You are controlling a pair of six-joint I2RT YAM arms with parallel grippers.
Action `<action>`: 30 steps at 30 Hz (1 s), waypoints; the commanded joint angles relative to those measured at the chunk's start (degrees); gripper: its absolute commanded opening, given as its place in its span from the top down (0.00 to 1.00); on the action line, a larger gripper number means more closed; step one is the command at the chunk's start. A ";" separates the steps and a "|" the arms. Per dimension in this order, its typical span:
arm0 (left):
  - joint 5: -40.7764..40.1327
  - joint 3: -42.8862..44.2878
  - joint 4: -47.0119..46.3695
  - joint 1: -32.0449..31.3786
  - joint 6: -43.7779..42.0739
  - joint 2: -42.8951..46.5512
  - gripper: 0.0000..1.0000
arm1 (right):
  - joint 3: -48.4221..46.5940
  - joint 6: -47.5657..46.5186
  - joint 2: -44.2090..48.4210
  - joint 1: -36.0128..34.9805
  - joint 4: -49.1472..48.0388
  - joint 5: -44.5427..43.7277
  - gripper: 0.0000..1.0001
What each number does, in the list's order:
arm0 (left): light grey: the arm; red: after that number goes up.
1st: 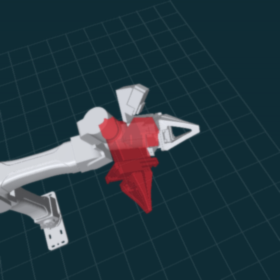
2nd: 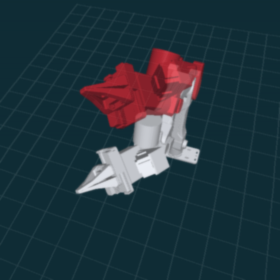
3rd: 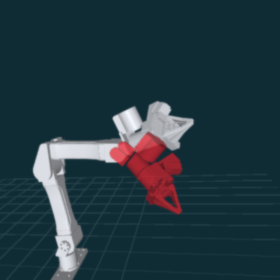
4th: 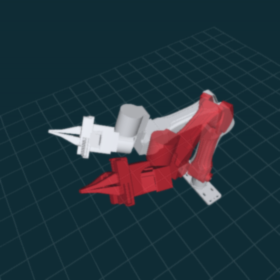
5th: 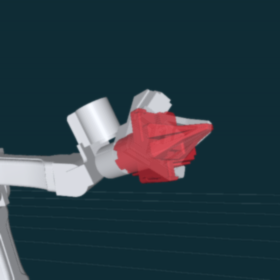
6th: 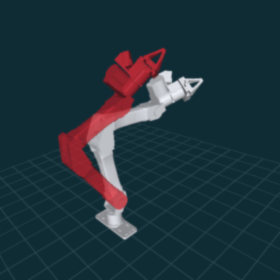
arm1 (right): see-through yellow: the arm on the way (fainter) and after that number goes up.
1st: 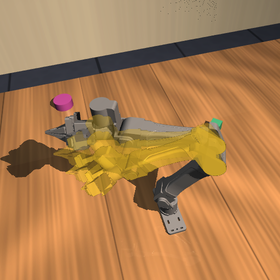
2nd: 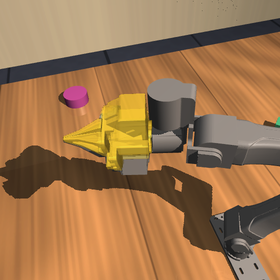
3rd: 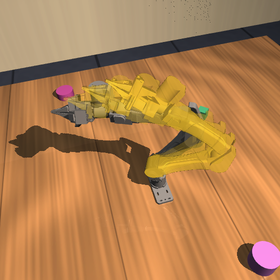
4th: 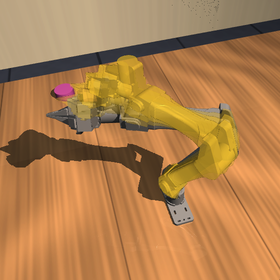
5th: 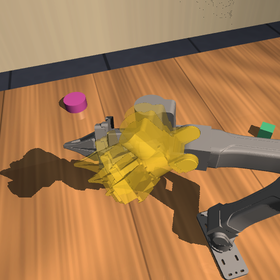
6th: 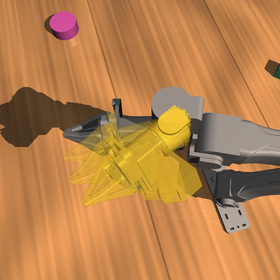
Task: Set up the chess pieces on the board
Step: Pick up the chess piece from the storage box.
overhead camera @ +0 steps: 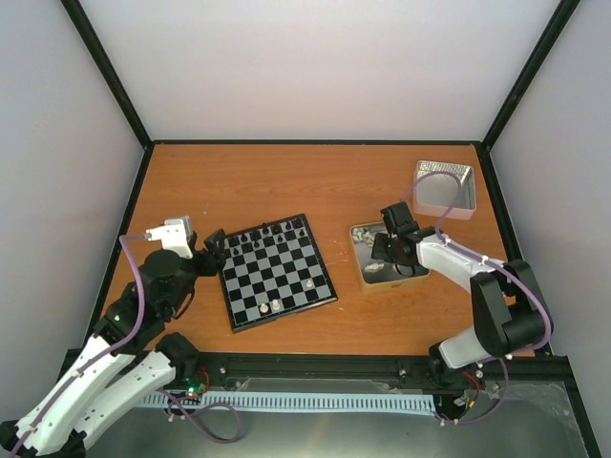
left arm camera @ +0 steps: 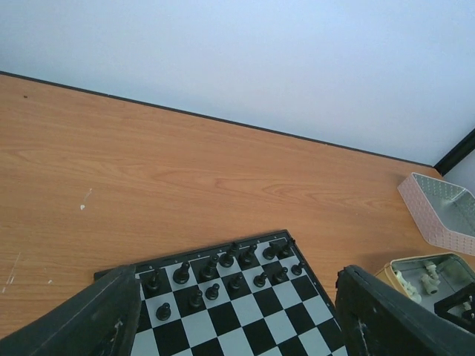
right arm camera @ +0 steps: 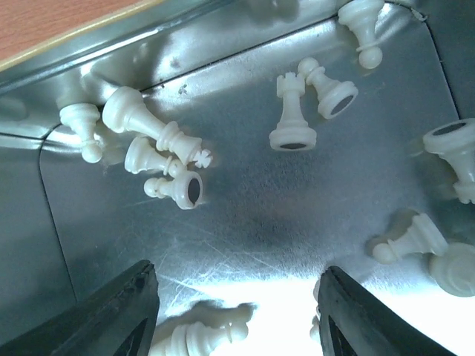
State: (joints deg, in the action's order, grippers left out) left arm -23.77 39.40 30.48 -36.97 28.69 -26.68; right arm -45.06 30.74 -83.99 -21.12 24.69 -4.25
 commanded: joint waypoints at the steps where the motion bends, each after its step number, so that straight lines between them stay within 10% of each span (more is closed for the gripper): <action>1: -1.63 -0.15 -1.65 0.21 0.58 0.14 0.27 | -1.83 -1.29 -2.29 0.47 0.45 -0.72 0.42; 30: -0.50 -0.26 -2.15 0.23 0.26 -2.22 0.26 | -10.13 -10.97 -16.13 0.37 -1.30 0.52 0.70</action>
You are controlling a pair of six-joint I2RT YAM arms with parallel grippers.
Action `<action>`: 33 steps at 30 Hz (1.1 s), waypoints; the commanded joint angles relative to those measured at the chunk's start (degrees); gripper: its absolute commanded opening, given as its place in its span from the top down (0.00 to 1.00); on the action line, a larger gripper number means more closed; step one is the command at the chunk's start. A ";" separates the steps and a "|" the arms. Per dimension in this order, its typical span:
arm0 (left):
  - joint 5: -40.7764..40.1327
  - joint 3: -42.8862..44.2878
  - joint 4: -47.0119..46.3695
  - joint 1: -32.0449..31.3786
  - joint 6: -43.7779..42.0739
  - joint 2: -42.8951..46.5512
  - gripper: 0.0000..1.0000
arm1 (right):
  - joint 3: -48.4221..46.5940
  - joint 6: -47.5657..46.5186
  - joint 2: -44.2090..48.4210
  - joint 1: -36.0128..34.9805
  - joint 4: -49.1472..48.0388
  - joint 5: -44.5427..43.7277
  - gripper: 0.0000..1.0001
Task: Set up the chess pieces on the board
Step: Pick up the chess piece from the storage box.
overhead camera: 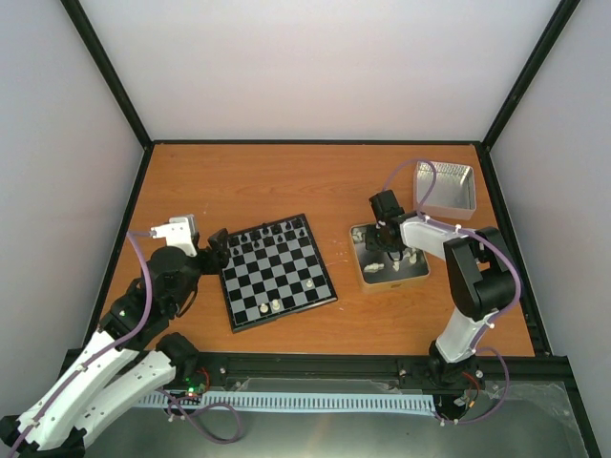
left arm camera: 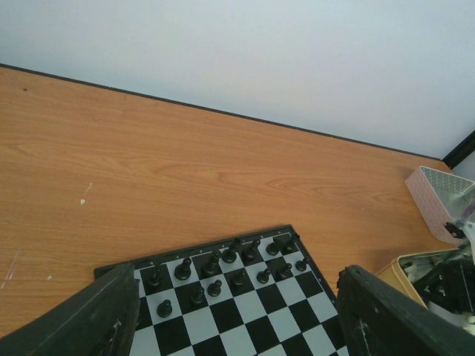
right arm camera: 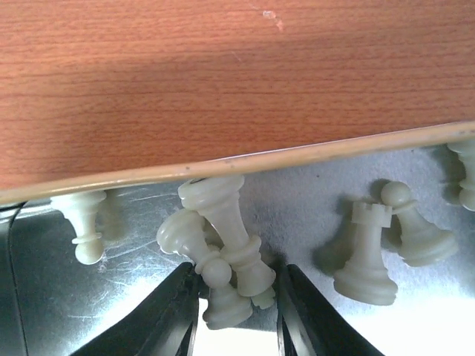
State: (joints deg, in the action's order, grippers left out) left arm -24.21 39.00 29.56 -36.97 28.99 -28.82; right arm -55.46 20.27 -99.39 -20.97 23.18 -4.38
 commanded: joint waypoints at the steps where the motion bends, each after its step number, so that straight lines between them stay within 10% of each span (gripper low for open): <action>1: -0.06 0.19 -1.30 0.22 -0.07 -0.09 0.26 | 0.40 -0.48 -0.74 0.24 0.12 0.95 0.71; 12: 0.74 0.19 -1.47 0.21 -0.16 -0.70 0.26 | 1.57 1.89 2.97 0.23 2.55 0.58 0.54; 33: 2.04 0.08 -1.88 0.17 -0.27 -1.36 0.26 | 2.75 0.91 4.24 -0.10 0.02 2.23 0.85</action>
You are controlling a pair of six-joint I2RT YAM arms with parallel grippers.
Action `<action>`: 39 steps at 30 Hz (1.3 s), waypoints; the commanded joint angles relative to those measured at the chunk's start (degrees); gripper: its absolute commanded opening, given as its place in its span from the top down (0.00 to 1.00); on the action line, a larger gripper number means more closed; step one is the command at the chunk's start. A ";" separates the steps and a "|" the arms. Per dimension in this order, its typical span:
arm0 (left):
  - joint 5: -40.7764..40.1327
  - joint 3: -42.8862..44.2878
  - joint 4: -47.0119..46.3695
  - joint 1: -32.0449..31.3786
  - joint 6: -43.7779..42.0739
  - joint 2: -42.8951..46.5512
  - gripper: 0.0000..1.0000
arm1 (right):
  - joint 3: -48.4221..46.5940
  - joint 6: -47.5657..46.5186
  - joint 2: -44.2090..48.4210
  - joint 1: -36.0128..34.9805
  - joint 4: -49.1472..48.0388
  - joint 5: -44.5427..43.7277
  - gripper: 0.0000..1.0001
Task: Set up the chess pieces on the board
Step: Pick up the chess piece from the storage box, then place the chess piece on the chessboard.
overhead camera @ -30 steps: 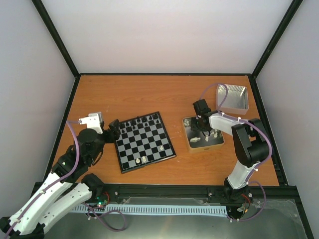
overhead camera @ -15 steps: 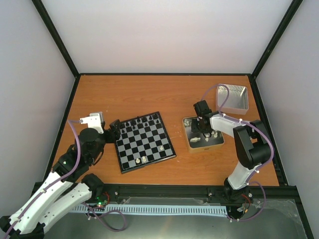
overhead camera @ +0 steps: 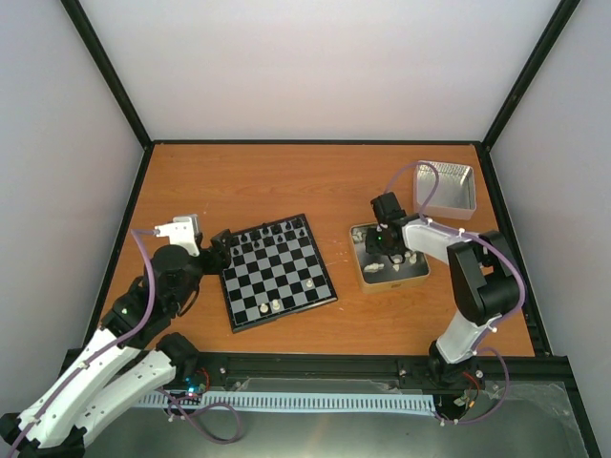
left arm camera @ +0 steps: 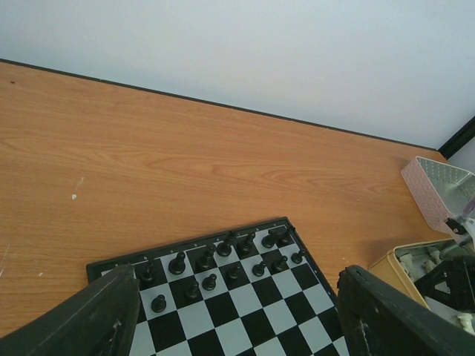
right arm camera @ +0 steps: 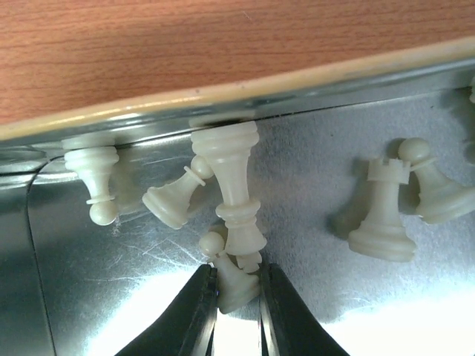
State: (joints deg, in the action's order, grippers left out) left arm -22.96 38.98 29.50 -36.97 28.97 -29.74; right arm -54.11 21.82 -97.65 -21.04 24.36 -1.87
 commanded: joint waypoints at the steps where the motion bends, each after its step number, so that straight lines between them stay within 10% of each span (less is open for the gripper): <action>1: 1.12 0.05 -1.97 0.20 -0.38 -0.56 0.26 | 1.88 -0.64 3.33 -0.01 -1.73 -0.32 0.85; 13: 24.43 1.00 -9.64 0.21 6.41 -9.12 0.23 | 11.94 -3.93 22.14 -1.30 -14.11 10.92 0.85; 27: 49.68 8.66 -22.96 1.37 20.04 -27.08 0.20 | 13.44 -3.35 34.86 -19.18 -29.16 26.33 0.85; 39: 57.51 4.47 -28.38 1.64 24.23 -29.30 0.50 | 11.57 -3.23 33.04 -22.54 -31.15 28.99 0.85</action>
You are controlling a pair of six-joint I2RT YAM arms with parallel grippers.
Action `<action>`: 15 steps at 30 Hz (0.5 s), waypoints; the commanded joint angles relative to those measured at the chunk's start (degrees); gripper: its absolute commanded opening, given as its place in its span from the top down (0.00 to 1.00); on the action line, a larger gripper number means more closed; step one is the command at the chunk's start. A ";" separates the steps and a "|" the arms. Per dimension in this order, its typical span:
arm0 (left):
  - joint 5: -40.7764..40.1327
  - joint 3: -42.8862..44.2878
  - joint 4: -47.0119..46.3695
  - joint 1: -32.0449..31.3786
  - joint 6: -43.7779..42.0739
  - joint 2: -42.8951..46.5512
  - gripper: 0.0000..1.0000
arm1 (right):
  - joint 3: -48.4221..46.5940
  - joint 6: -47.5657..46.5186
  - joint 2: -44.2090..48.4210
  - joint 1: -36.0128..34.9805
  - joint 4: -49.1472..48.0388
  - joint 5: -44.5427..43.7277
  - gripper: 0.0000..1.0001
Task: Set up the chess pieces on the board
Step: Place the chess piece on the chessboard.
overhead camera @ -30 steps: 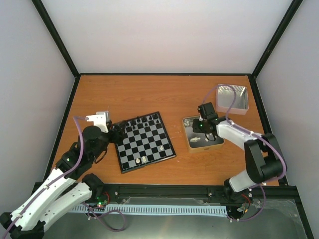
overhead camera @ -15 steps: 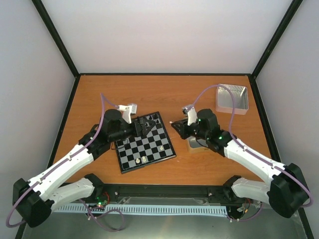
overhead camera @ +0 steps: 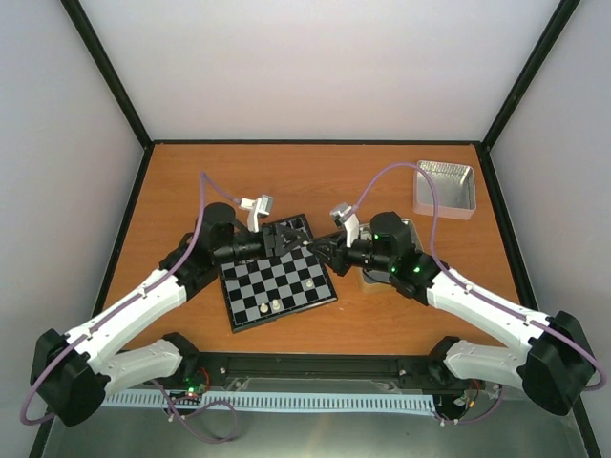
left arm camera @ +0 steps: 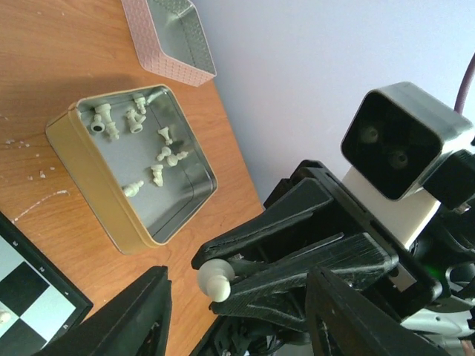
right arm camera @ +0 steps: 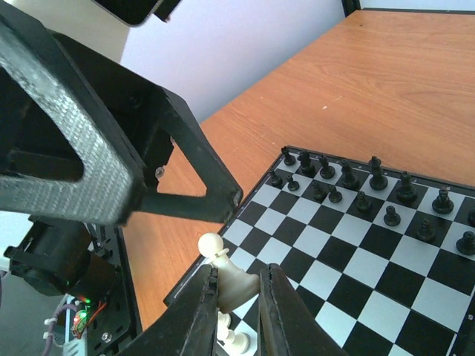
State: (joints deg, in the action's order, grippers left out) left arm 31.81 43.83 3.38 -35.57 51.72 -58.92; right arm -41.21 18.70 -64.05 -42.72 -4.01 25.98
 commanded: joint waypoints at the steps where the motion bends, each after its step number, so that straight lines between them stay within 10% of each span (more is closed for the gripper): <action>1: 2.91 -0.53 -2.16 0.26 1.45 -0.33 0.53 | -1.33 -0.04 -0.76 -0.99 -2.92 1.36 0.85; 15: 4.49 -1.63 -5.05 0.28 2.88 -2.08 0.91 | -1.87 -0.30 -2.03 -1.40 -2.93 2.37 0.86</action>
State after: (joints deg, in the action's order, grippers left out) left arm 35.16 41.91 0.86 -35.44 54.48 -60.86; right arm -41.63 18.87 -65.58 -43.48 -5.67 27.92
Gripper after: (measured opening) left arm 0.139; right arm 0.145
